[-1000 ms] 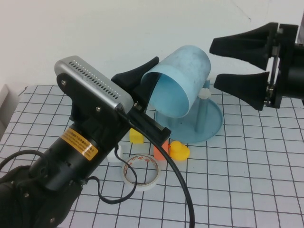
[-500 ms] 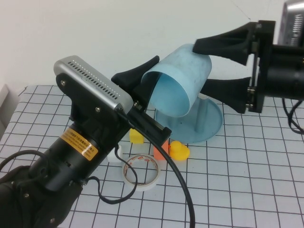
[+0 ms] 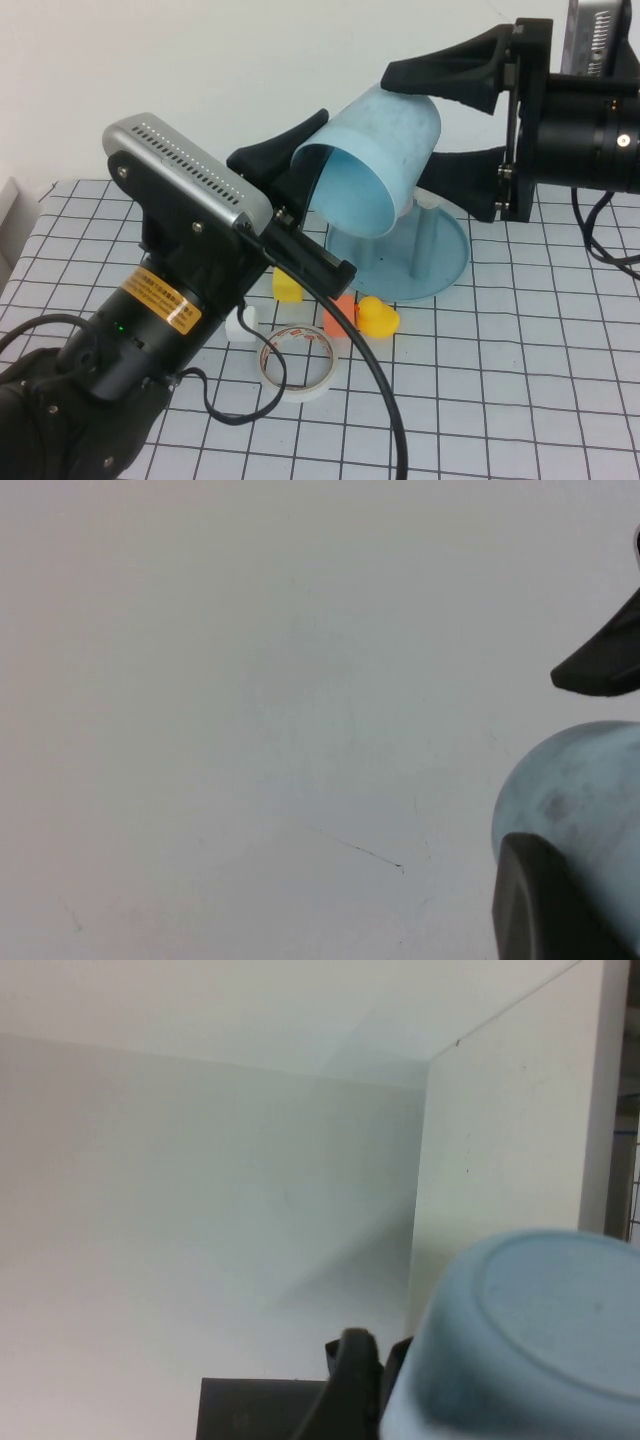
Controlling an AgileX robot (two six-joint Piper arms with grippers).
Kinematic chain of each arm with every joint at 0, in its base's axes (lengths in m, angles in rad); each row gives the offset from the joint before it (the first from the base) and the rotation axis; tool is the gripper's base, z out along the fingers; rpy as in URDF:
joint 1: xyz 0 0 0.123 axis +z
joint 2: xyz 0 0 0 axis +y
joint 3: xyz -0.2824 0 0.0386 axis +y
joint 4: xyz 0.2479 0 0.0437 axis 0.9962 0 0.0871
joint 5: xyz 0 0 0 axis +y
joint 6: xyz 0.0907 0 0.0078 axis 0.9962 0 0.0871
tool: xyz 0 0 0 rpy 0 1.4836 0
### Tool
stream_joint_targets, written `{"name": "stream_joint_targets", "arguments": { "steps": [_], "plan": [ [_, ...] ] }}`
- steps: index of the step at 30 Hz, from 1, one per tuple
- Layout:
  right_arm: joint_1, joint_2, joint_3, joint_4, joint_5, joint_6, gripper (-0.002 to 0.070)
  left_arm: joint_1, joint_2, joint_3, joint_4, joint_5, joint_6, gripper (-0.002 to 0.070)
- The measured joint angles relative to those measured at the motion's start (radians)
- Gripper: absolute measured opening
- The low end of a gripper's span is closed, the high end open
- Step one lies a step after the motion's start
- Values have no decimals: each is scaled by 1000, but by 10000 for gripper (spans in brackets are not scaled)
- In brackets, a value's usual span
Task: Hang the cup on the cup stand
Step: Adjust the cup with two arms
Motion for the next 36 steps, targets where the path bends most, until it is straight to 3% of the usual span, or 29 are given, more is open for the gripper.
{"name": "stream_joint_targets", "arguments": {
  "steps": [7, 22, 25, 32, 36],
  "plan": [
    [3, 2, -2, 0, -2, 2, 564, 0, 0, 0, 0, -6, 3, 14],
    [37, 2, -2, 18, -52, -49, 559, 0, 0, 0, -15, 0, 16, 22],
    [44, 2, -2, 16, -39, -72, 559, 0, 0, 0, -13, 5, 16, 71],
    [46, 2, -4, 12, -55, -184, 559, 0, 0, 0, 2, 14, -4, 274],
    [46, 2, -23, 10, -85, -261, 559, -2, 0, 0, 7, 14, -12, 319]
  ]
}}
